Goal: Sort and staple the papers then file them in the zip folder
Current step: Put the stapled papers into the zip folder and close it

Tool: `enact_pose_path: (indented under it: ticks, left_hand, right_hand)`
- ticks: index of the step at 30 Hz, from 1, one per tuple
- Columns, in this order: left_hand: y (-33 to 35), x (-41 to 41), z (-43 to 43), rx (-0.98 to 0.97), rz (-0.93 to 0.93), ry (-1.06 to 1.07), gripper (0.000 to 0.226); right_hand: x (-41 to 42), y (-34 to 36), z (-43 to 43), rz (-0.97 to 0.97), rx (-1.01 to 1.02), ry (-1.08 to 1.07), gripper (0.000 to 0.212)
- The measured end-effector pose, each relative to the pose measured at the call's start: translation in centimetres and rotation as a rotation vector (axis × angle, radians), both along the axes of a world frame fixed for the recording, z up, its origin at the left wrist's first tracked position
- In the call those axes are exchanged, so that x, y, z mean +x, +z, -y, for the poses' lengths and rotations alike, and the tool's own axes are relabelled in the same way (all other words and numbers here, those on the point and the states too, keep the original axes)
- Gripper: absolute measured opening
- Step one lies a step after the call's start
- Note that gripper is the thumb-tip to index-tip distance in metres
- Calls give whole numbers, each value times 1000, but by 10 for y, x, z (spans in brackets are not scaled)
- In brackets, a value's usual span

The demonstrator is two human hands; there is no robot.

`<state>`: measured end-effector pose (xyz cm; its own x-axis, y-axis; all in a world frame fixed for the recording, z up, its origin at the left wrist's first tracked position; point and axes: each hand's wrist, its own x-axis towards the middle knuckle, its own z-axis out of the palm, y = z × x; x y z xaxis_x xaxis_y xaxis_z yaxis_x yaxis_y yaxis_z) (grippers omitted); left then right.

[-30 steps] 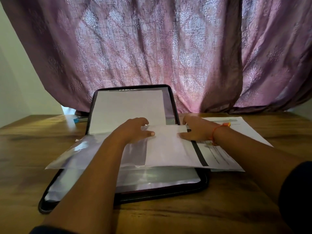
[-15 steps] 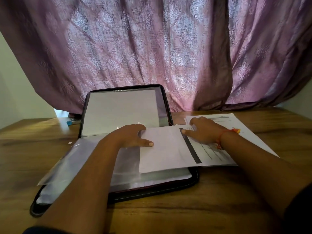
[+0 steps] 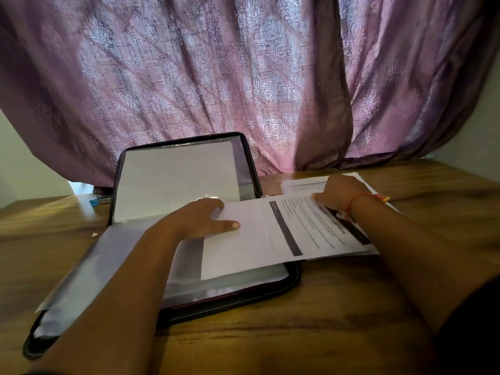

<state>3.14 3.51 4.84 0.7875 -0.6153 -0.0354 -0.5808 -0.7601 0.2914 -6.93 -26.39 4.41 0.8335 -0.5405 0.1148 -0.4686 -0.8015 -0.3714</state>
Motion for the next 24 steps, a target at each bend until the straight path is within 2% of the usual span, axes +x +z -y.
enact_pose_path:
  ticks: [5, 9, 14, 21, 24]
  left_hand:
    - [-3, -1, 1, -16, 19, 5, 71]
    - [-3, -2, 1, -12, 37, -12, 71]
    - [-4, -2, 5, -35, 24, -28, 63]
    - [-8, 4, 3, -69, -27, -48, 61]
    - [-8, 4, 4, -62, -30, -40, 66]
  right_hand:
    - [6, 0, -5, 49, 92, 40, 31]
    - [9, -1, -22, 76, 209, 128, 27]
    - [12, -6, -44, 185, 394, 208, 10]
    - [17, -10, -69, 257, 526, 327, 14]
    - [16, -9, -78, 282, 674, 400, 14]
